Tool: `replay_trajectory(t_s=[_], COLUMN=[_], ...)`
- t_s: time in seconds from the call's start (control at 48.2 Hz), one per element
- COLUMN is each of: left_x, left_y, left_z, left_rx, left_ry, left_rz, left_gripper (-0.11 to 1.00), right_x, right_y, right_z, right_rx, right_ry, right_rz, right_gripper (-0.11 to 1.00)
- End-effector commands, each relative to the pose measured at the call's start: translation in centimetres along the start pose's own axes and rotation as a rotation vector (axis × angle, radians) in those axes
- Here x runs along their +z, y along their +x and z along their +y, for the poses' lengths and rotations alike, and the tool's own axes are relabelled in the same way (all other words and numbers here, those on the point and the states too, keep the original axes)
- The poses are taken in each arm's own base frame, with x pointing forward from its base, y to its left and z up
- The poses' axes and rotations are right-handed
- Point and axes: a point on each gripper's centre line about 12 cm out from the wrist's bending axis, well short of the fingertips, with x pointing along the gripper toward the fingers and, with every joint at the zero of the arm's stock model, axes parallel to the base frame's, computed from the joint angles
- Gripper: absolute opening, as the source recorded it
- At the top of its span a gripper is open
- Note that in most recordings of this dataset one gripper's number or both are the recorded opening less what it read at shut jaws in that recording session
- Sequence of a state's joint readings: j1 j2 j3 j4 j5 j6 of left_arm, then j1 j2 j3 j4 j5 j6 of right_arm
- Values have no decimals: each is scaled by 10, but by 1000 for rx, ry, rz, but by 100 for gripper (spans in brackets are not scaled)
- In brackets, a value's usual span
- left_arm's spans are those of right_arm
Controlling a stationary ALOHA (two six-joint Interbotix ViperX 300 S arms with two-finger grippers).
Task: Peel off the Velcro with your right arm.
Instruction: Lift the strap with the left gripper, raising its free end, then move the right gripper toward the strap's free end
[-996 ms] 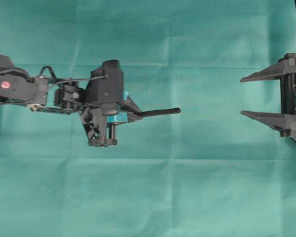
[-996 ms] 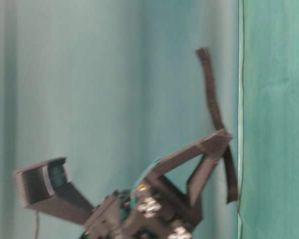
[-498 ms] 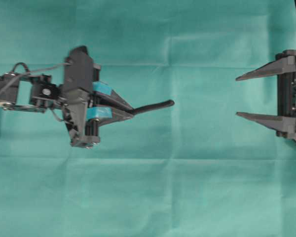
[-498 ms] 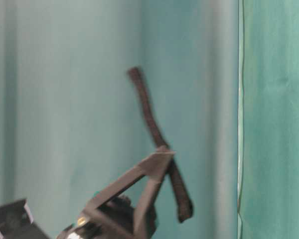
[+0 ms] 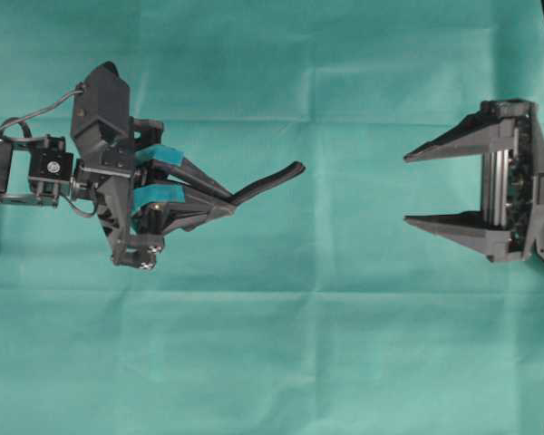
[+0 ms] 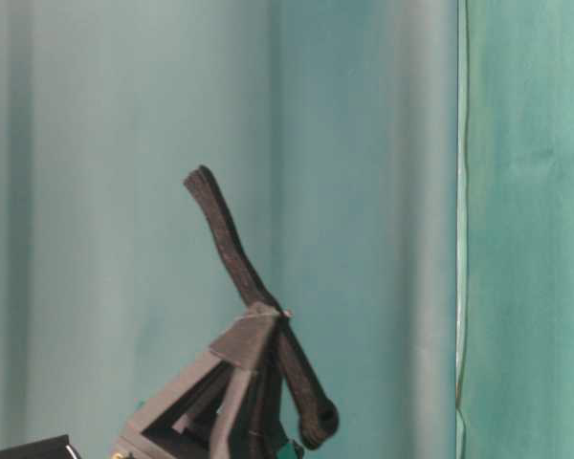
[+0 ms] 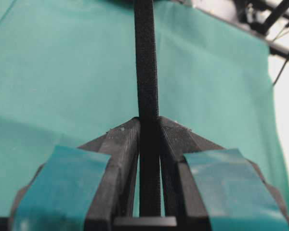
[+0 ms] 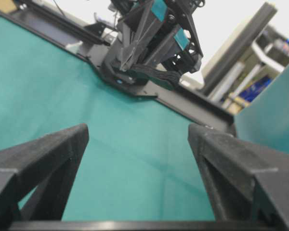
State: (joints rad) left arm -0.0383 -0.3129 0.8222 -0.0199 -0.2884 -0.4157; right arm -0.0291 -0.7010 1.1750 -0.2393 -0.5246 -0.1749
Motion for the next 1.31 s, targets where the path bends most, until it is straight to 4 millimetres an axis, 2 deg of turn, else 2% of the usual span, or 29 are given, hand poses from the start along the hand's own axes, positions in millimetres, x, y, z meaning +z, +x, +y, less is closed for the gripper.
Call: replay_trajectory(t_s=[0.0, 0.457, 0.726, 1.287], left_x=[9, 7, 5, 1], left_y=[-1, 0, 0, -1], left_z=[-6, -11, -14, -12], left_rx=[-26, -57, -65, -61], left_ry=[-19, -28, -28, -29], left_rz=[-45, -73, -66, -59], left_gripper=[10, 10, 10, 10], right_x=[9, -1, 2, -5], right_y=[6, 26, 37, 77], right_z=[-4, -11, -15, -17], right_rx=[-13, -33, -39, -22], right_ry=[-37, -93, -102, -114], right_rz=[-39, -26, -35, -41], right_gripper=[71, 70, 70, 70])
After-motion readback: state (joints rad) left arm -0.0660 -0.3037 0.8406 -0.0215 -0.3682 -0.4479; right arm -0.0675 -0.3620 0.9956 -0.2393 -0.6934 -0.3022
